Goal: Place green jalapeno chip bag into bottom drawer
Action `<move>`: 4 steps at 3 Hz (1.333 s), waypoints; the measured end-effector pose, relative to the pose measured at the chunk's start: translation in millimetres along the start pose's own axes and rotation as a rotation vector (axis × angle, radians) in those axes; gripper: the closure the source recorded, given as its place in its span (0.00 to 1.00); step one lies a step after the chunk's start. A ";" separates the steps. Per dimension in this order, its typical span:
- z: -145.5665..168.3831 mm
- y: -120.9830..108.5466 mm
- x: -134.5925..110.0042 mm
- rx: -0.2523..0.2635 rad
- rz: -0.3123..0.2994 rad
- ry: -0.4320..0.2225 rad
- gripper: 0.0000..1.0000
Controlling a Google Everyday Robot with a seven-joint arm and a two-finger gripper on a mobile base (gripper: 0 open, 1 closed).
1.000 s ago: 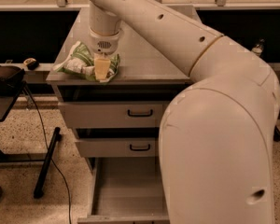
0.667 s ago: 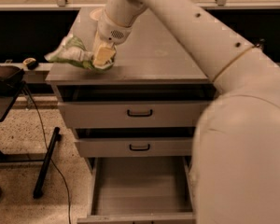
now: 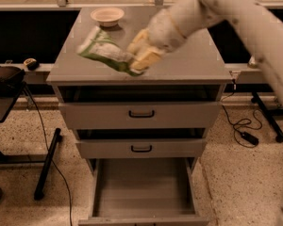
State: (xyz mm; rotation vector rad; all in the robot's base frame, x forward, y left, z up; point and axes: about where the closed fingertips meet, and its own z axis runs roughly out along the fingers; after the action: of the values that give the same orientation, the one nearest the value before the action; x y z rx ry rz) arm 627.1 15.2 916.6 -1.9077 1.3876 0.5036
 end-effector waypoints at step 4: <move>-89.5 165.7 297.9 -0.061 0.195 0.747 1.00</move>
Offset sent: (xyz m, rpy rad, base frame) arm -0.0556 -0.3359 -0.2057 -0.7259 0.0524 -0.5016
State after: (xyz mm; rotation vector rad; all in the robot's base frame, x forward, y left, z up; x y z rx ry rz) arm 567.1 -273.7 723.9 -2.1205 2.0523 -0.1140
